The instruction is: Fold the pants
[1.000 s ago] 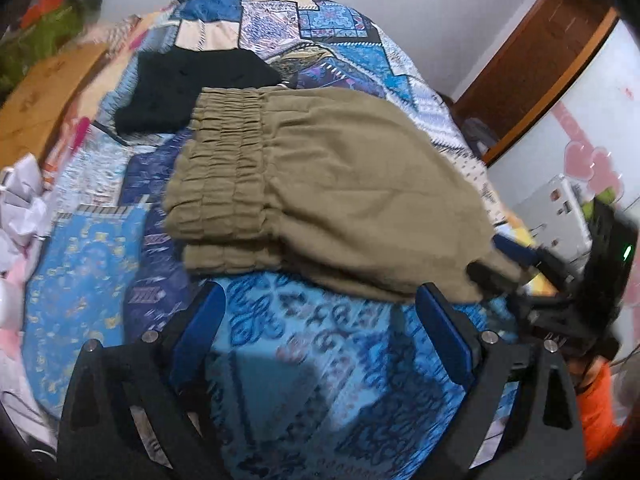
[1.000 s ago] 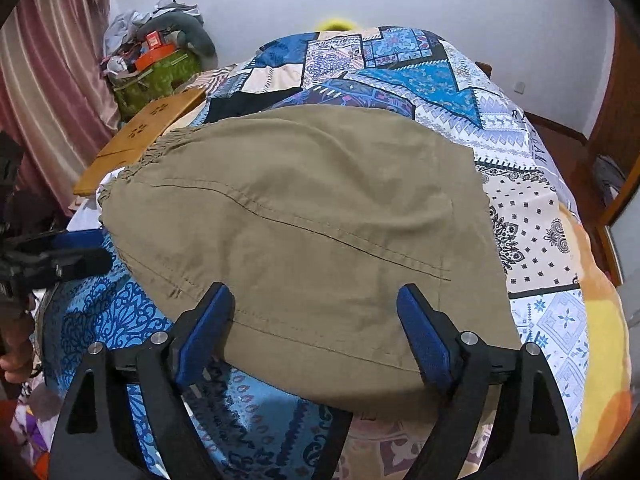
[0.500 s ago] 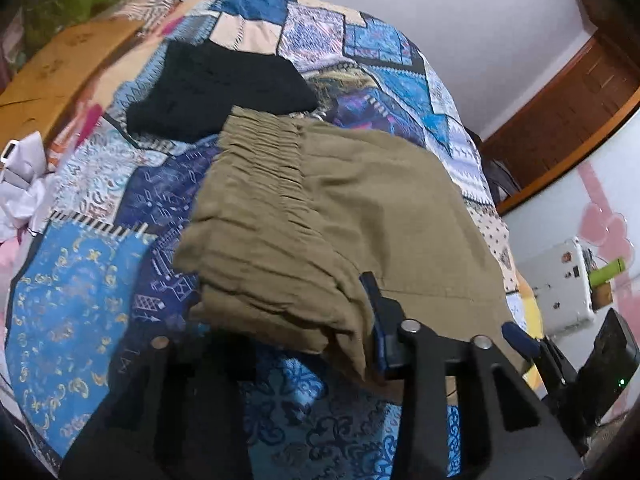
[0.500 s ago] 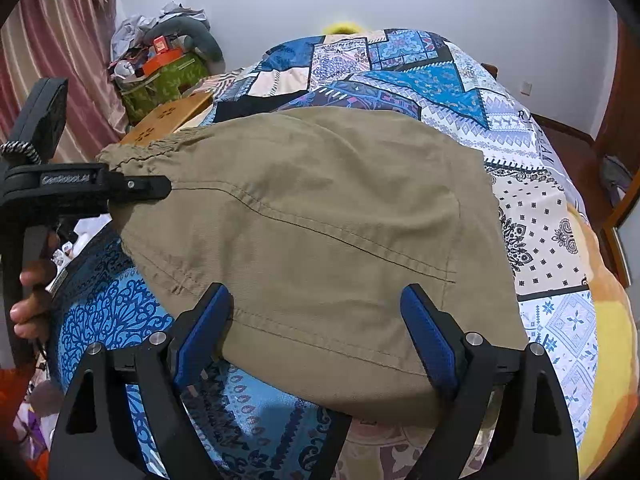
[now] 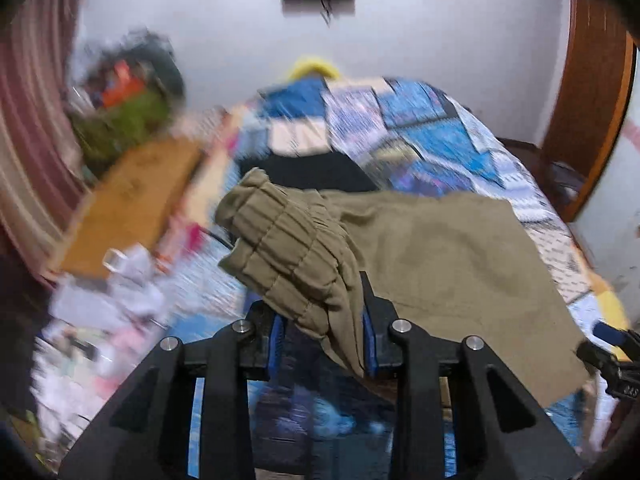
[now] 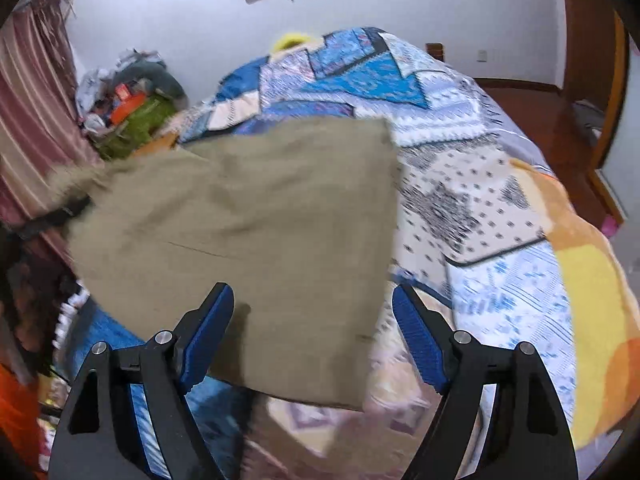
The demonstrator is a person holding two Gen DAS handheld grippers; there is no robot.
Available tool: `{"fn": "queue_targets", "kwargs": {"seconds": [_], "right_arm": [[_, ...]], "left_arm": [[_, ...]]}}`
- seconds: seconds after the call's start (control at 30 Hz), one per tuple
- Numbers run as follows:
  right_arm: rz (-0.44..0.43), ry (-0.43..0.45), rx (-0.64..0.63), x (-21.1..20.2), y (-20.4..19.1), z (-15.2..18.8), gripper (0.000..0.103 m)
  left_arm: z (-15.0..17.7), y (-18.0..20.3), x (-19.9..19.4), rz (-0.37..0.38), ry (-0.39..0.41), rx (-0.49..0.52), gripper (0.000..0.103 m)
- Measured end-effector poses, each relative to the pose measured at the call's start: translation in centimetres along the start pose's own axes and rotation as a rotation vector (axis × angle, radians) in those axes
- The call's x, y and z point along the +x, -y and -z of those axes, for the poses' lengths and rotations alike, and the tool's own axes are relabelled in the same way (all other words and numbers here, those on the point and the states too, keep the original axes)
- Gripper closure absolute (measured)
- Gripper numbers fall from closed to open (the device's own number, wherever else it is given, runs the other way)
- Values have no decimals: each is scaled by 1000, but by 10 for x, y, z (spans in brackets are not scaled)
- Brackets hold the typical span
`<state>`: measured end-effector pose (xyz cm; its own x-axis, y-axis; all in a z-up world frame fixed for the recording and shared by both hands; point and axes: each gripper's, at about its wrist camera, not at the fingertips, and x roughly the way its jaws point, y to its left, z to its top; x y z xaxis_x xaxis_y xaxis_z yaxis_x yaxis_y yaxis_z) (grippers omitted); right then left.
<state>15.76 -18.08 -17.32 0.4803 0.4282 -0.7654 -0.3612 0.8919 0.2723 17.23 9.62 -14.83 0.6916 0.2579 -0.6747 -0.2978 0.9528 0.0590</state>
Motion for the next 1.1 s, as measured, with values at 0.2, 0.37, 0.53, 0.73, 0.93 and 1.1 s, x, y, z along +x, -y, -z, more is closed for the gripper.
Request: {"fn": "queue_targets", "kwargs": {"seconds": [0.2,0.37,0.53,0.73,0.93,1.1], "right_arm": [[-10,-10,32,6,6,14,25],[-27,-14,35,7,7,13,24],[-46,-18,42,6,10,13,23],[-57,-3,76,2,13,16,23],[-69,2,78,2,13,17,23],[-101,1,83,-2,15,16,23]], "left_arm": [[-12,23,-39,3,121,58,72],[-30,56,-57,171,143,79,75],[-43,97,-56,376,55,103,75],[-39,147,-24,559,-146,166,75],[-21,171,-2,634,-289,213,75],[-13,167,0,737,-347,195,21]]}}
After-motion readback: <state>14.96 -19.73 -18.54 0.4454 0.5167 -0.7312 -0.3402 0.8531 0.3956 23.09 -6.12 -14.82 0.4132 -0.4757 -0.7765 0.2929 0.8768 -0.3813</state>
